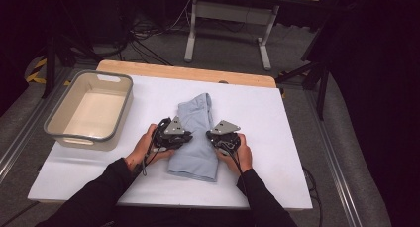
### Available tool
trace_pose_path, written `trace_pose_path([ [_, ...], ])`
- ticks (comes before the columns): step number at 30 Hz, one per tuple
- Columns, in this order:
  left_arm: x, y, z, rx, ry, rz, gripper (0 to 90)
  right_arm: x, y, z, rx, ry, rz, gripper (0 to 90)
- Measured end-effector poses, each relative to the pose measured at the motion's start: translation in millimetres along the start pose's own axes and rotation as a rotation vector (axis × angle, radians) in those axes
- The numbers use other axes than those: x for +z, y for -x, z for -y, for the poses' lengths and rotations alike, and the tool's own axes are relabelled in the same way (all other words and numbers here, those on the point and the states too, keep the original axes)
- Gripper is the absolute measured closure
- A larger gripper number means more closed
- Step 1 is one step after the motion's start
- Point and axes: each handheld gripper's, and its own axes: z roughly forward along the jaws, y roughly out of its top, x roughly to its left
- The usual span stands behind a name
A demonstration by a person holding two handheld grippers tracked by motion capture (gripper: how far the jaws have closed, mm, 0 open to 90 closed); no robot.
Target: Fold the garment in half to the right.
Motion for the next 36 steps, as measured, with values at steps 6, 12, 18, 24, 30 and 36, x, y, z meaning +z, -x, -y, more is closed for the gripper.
trace_pose_path([
  [6, 4.5, -0.1, 6.8, -0.017, -0.004, 0.011, 80.4, -3.4, -1.1, 8.9, -0.008, -0.012, 0.017, 90.0],
  [12, 4.4, 2.0, 6.6, -0.008, -0.009, 0.002, 80.6, -11.2, -0.2, 15.8, -0.016, -0.013, 0.02, 90.0],
  [18, 2.7, 4.0, 6.3, 0.008, 0.0, -0.013, 80.7, -15.5, 1.0, 17.9, -0.007, -0.017, 0.02, 90.0],
  [24, -10.2, 3.7, 1.7, 0.017, 0.028, -0.047, 79.8, -23.9, 6.8, 19.6, -0.003, -0.015, 0.028, 90.0],
  [30, -30.4, 0.7, -0.8, 0.012, 0.073, -0.058, 76.7, -28.9, 9.0, 17.4, 0.001, 0.008, 0.04, 89.4],
  [36, -42.8, 1.3, -1.1, 0.04, 0.068, -0.068, 77.0, -36.5, 12.9, 15.2, 0.015, 0.054, 0.06, 88.9],
])
